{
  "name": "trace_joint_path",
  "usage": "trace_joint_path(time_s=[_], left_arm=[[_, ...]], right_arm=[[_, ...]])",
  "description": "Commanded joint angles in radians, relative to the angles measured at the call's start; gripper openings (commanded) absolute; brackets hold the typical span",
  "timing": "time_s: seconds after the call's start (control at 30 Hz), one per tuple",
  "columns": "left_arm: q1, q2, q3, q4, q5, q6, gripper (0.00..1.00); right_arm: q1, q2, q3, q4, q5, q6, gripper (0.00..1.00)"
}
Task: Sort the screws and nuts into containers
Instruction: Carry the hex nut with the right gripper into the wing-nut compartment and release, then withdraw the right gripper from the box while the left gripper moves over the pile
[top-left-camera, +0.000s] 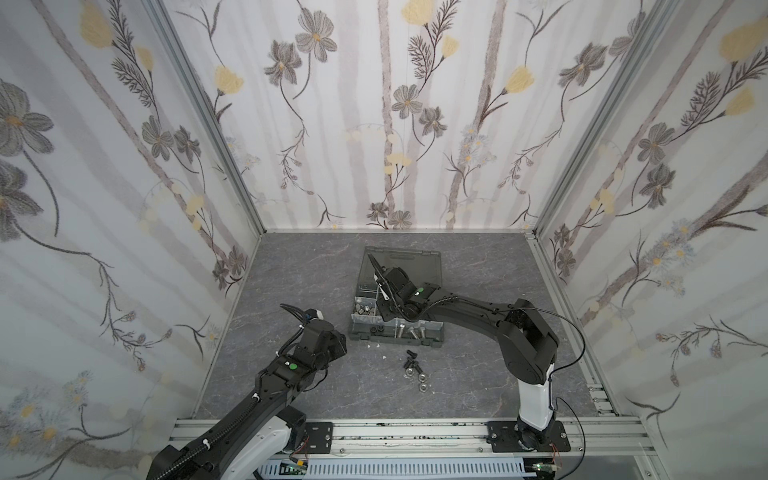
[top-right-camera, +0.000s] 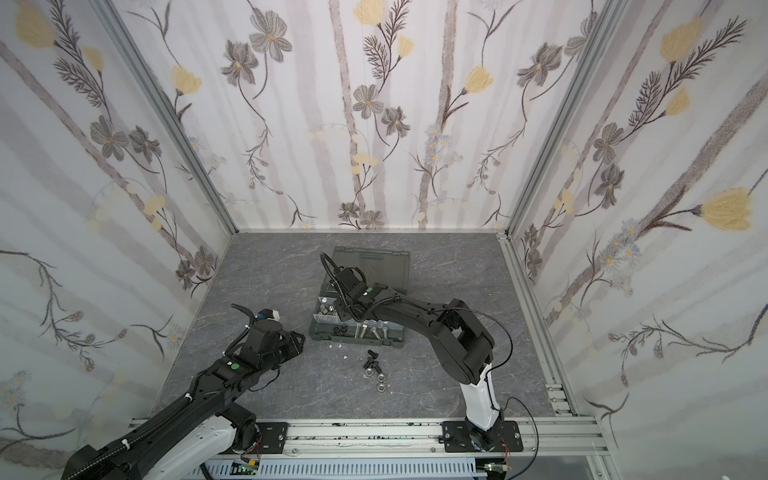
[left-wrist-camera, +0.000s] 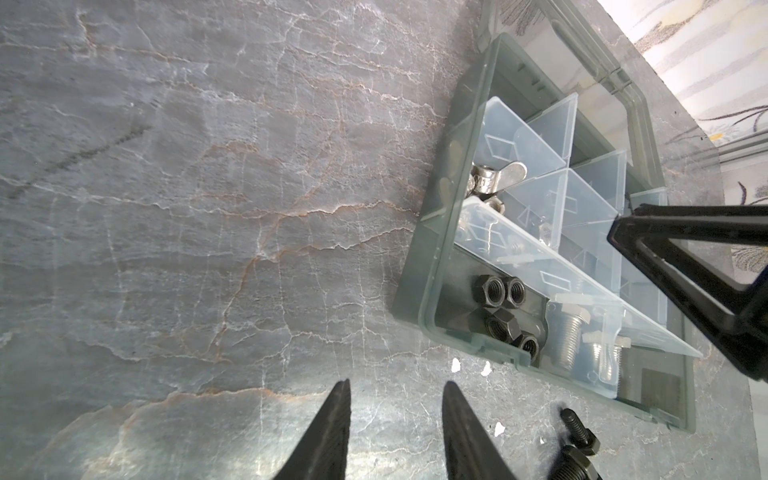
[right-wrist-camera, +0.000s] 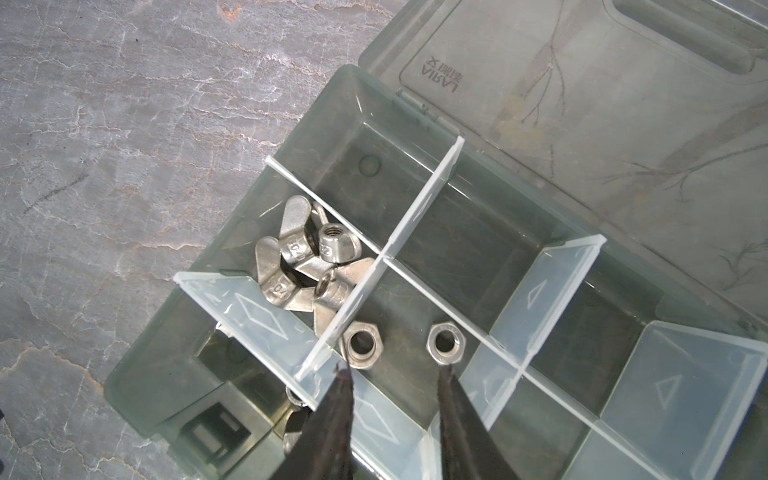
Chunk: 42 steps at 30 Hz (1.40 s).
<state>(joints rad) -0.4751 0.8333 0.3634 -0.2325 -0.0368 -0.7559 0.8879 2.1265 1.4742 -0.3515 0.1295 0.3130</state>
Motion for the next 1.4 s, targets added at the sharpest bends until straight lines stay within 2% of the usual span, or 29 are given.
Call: trace_joint_path(time_s=[0.0,0.23,0.57,0.93,1.27,1.37], left_arm=[[0.001,0.004,-0.001,0.012,-0.005,-0.006,0.39],[-0.003,0.027,0.017,0.012,0.037,0.006,0.39],[-0.052,0.031,0.02,0.012,0.022,-0.002,0.39],[-0.271,0.138,0.092,0.012,-0.092,-0.036,0.39],[-0.479,0.371,0.213,0.015,-0.147,-0.037,0.4],[-0.525,0.445,0.251,0.02,-0.151,-0.037,0.4]], right_arm=[[0.001,-0.018,0.008,0.013,-0.007,0.007,0.36],[0.0,-0.072,-0.026,0.027,-0.006,0.023,0.36],[-0.003,-0.149,-0.061,0.029,0.001,0.044,0.36],[-0.023,-0.248,-0.144,0.036,0.024,0.102,0.36],[-0.06,-0.452,-0.347,0.053,0.068,0.186,0.36],[-0.107,-0.503,-0.417,0.065,0.068,0.213,0.37]])
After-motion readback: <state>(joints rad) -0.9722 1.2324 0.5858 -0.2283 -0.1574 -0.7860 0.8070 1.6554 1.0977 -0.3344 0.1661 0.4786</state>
